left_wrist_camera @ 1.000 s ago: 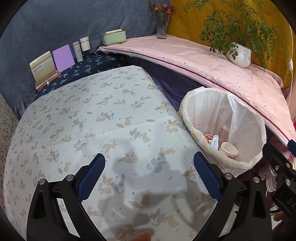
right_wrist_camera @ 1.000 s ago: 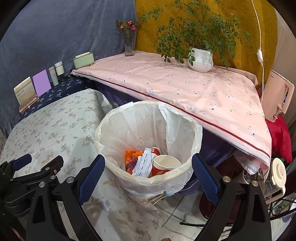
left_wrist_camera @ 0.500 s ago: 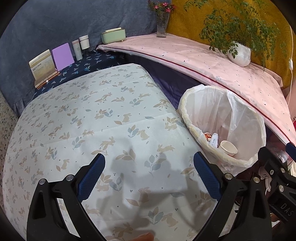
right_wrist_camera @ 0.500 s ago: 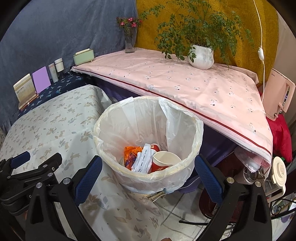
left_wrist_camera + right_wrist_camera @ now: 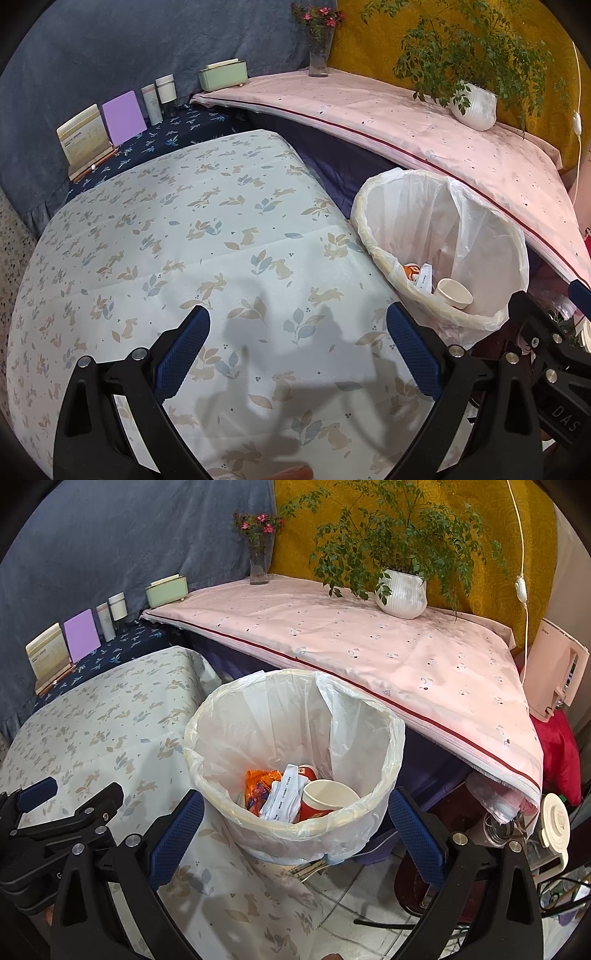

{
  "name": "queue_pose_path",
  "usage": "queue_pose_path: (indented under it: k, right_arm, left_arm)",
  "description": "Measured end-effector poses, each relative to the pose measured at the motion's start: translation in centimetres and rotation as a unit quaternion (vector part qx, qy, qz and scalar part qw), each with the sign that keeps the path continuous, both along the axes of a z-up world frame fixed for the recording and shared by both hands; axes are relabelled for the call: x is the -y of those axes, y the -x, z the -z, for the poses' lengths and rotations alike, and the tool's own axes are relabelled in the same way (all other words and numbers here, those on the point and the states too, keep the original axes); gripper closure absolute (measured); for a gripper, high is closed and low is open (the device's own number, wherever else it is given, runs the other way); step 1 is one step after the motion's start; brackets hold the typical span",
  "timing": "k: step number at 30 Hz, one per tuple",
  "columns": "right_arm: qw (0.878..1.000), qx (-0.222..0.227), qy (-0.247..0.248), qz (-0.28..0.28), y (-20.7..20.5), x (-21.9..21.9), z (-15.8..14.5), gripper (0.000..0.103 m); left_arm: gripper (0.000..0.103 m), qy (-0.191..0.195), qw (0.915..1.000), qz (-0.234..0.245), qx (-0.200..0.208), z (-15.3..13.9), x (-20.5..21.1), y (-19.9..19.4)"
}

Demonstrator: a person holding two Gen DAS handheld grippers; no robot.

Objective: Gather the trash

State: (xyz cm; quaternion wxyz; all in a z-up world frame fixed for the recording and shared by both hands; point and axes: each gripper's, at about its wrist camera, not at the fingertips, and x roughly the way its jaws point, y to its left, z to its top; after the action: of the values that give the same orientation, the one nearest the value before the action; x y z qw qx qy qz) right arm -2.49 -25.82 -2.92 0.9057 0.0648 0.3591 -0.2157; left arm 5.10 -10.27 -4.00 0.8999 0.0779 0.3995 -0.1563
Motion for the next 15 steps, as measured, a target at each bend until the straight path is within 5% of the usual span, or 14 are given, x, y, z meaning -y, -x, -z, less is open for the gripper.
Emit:
queue_pose_path:
  k: [15]
  right_arm:
    - [1.000,0.000,0.005,-0.002,0.12,-0.09,-0.03,0.007]
  left_arm:
    - [0.011,0.003,1.0000,0.001,0.004,-0.24,0.04,0.36]
